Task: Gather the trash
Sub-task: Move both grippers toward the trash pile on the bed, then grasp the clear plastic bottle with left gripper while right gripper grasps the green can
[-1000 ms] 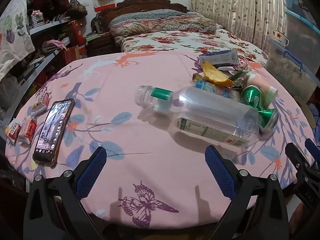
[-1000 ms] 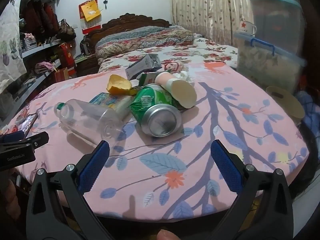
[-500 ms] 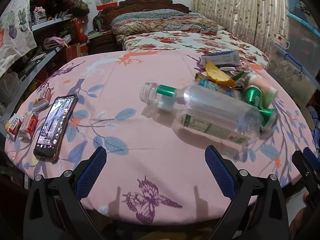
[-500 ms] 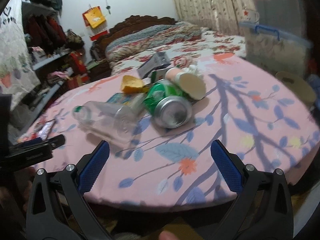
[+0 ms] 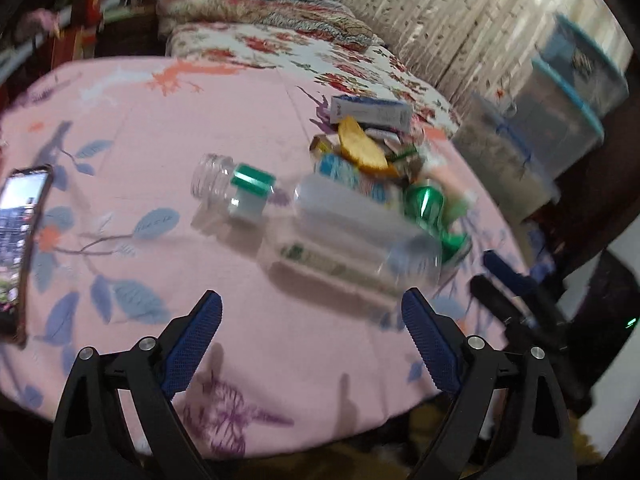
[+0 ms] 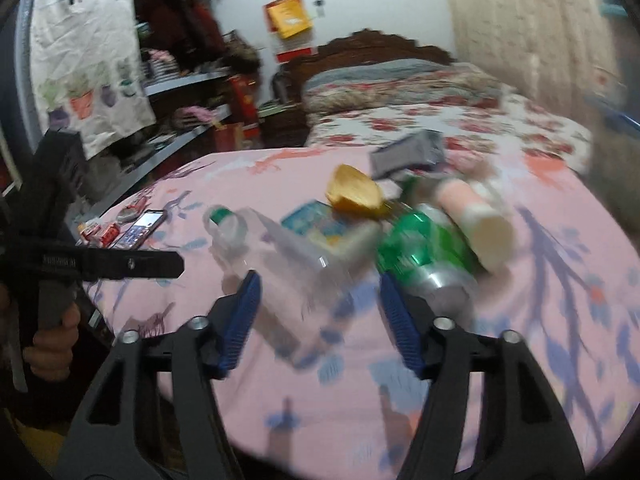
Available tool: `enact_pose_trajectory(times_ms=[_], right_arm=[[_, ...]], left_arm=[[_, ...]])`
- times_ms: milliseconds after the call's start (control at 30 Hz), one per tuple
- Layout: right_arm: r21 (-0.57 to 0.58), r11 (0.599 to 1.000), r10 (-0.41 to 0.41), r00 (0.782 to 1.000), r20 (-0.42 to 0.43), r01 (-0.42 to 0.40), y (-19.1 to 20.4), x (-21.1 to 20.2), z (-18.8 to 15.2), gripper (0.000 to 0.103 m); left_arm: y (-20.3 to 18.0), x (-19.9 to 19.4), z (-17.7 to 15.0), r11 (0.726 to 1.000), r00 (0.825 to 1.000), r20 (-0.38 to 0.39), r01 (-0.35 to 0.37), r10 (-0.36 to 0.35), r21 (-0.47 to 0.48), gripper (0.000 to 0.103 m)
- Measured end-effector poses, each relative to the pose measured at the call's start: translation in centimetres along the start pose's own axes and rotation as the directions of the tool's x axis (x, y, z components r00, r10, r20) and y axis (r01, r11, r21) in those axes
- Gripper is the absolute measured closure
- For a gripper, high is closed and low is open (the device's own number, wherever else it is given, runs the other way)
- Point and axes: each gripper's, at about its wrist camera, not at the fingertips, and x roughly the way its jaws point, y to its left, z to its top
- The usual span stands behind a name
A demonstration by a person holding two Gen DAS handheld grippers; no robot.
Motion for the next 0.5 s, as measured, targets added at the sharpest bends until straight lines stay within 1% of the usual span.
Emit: enact_pose_trajectory(times_ms=[33, 67, 100, 133, 167, 200, 233, 267, 300, 333, 367, 400, 433, 467, 500], right_arm=[[-0.027, 1.0, 0.013, 1.0, -0.007, -0.013, 0.1, 1.0, 0.5, 0.018], [-0.056, 0.998, 0.025, 1.0, -0.017, -0.026, 0.2, 1.8, 0.8, 0.013], [-0.093, 0.995, 0.035, 0.998, -0.042, -0.039, 0.4, 3.1, 1.1, 0.013], [-0.106, 0.993, 0.047, 0.997, -0.062, -0.054, 0.5, 3.7, 1.1, 0.013], [-0.114, 0.99, 0.07, 0.994, -0.088, -0.08, 0.6, 4.4, 0.9, 0.014], [-0.11, 0.987, 0.1, 0.986, -0.134, -0.116, 1.1, 5.3, 0.5, 0.016], [-0.097, 0.985, 0.123, 0.979, -0.16, -0.14, 1.7, 5.6, 0.0, 0.018], [-0.09, 0.98, 0.16, 0.973, -0.164, -0.176, 2.5, 5.4, -0.6, 0.018], [-0.094, 0.966, 0.222, 0.961, -0.167, -0.24, 3.8, 4.9, -1.4, 0.019], [-0.113, 0.952, 0.263, 0.951, -0.165, -0.283, 5.0, 4.2, -2.1, 0.019], [-0.144, 0.939, 0.291, 0.945, -0.149, -0.312, 6.2, 3.4, -2.7, 0.02], [-0.166, 0.937, 0.29, 0.948, -0.129, -0.309, 6.6, 2.7, -3.1, 0.02], [-0.174, 0.941, 0.274, 0.955, -0.11, -0.29, 6.7, 2.3, -3.2, 0.023], [-0.173, 0.951, 0.244, 0.966, -0.088, -0.256, 6.4, 1.9, -3.2, 0.028], [-0.154, 0.966, 0.199, 0.978, -0.057, -0.206, 5.6, 1.3, -3.1, 0.03]], left_arm=[[0.3, 0.2, 0.4, 1.0, 1.0, -0.004, 0.009, -0.009, -0.018, 0.016], [0.8, 0.4, 0.9, 0.999, 1.0, -0.009, 0.018, -0.018, -0.038, 0.016], [1.2, 0.5, 1.1, 0.998, 1.0, -0.014, 0.027, -0.028, -0.054, 0.015], [1.6, 0.8, 1.4, 0.997, 0.999, -0.022, 0.032, -0.034, -0.071, 0.013], [1.8, 0.8, 1.5, 0.996, 0.999, -0.029, 0.031, -0.033, -0.084, 0.013], [2.1, 0.9, 1.6, 0.995, 0.999, -0.032, 0.028, -0.031, -0.092, 0.013], [2.3, 1.0, 1.7, 0.995, 0.999, -0.035, 0.024, -0.027, -0.095, 0.012], [2.5, 0.9, 1.9, 0.995, 0.999, -0.037, 0.016, -0.019, -0.094, 0.012], [2.5, 0.9, 2.0, 0.996, 0.999, -0.035, 0.003, -0.006, -0.087, 0.011], [2.4, 1.1, 2.1, 0.997, 0.999, -0.034, -0.021, 0.019, -0.076, 0.01], [2.4, 1.2, 2.1, 0.997, 0.999, -0.036, -0.032, 0.029, -0.073, 0.009], [2.3, 1.3, 2.2, 0.997, 0.998, -0.041, -0.041, 0.038, -0.069, 0.009], [1.9, 1.7, 2.3, 0.997, 0.998, -0.05, -0.052, 0.049, -0.059, 0.009], [1.5, 2.0, 2.4, 0.997, 0.997, -0.054, -0.065, 0.062, -0.044, 0.009], [0.7, 2.4, 2.4, 0.995, 0.994, -0.052, -0.1, 0.099, -0.012, 0.009]])
